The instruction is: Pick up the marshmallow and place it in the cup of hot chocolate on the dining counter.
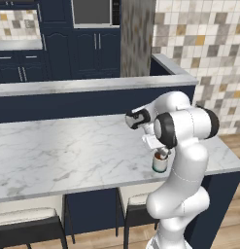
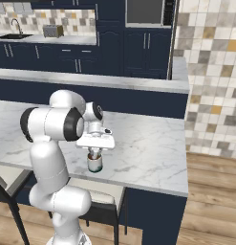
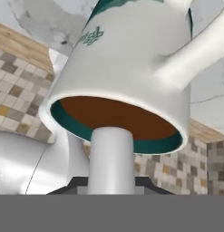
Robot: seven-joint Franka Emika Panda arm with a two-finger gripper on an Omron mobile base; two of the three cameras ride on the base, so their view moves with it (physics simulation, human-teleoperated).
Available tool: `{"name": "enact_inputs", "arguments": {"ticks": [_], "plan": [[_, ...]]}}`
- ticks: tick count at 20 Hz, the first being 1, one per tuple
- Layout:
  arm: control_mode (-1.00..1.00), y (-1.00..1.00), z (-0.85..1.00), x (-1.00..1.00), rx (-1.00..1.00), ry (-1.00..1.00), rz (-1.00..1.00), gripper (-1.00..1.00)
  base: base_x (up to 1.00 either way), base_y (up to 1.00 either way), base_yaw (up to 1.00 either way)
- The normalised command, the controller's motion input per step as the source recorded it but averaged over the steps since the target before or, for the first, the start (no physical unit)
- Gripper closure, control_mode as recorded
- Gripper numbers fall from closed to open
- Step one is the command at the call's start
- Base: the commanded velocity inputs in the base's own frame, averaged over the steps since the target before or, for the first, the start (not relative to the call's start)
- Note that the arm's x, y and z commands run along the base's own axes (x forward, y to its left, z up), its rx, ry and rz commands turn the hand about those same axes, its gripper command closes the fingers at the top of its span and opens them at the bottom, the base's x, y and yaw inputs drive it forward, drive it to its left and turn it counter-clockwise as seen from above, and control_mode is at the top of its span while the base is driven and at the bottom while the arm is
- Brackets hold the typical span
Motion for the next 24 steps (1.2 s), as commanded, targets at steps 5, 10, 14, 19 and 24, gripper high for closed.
{"name": "enact_inputs", "arguments": {"ticks": [5,10,14,19,24], "plan": [[-1.00,0.00,-0.03,0.03,0.00,-0.01,0.03,1.00,0.00,0.00,0.00],[-1.00,-0.01,-0.03,0.50,0.00,0.00,0.05,1.00,0.00,0.00,0.00],[-1.00,0.00,-0.08,0.23,0.00,0.00,0.04,1.00,0.00,0.00,0.00],[-1.00,0.00,-0.44,0.00,0.00,0.05,0.03,-1.00,0.00,0.00,0.00],[-1.00,0.00,-0.07,0.00,0.00,0.00,0.01,-1.00,0.00,0.00,0.00]]}}
